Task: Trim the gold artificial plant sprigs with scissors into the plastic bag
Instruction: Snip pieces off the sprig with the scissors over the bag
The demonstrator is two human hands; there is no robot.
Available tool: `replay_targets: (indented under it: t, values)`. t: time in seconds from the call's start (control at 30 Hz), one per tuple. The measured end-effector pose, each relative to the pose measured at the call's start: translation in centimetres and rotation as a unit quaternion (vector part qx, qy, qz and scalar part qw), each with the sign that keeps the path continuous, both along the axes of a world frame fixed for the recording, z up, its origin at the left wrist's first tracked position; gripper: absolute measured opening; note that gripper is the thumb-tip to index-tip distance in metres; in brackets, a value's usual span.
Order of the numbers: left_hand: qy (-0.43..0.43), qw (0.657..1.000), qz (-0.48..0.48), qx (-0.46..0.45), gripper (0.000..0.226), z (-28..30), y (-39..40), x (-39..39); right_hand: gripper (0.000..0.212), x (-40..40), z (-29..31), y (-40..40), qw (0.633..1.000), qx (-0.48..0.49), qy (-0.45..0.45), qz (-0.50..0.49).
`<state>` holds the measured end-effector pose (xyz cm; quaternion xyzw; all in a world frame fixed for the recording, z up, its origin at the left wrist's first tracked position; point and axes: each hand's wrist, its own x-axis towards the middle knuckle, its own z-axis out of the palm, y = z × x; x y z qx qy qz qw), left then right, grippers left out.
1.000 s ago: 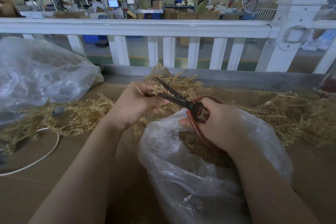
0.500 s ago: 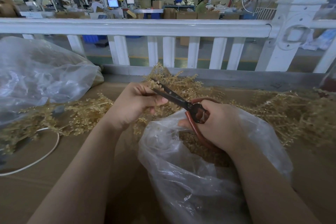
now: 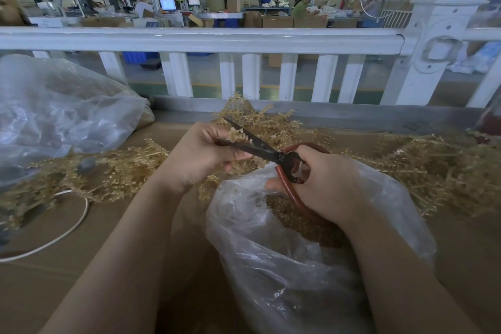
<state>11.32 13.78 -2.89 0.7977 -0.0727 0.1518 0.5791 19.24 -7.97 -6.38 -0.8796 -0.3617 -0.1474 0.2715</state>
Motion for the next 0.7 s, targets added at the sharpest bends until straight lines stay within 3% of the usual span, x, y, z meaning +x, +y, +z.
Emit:
replay_targets:
  t: [0.13,0.3,0.43,0.7]
  values:
    - [0.004,1.0,0.004,0.002,0.025,-0.02,-0.02,-0.05,0.075,-0.01,-0.01,0.03,1.0,-0.002,0.008,-0.005]
    - [0.001,1.0,-0.011,-0.008,0.013,0.12,-0.06,-0.32,0.086,-0.02,-0.05,0.24,0.999,-0.002,0.035,-0.012]
    - [0.012,1.0,-0.007,-0.021,0.012,0.34,-0.28,-0.44,0.079,0.01,-0.19,0.21,0.999,0.02,0.029,-0.014]
    - [0.023,0.999,-0.006,-0.032,0.017,0.34,-0.26,-0.49,0.086,0.28,-0.41,0.1,0.998,0.043,0.035,-0.003]
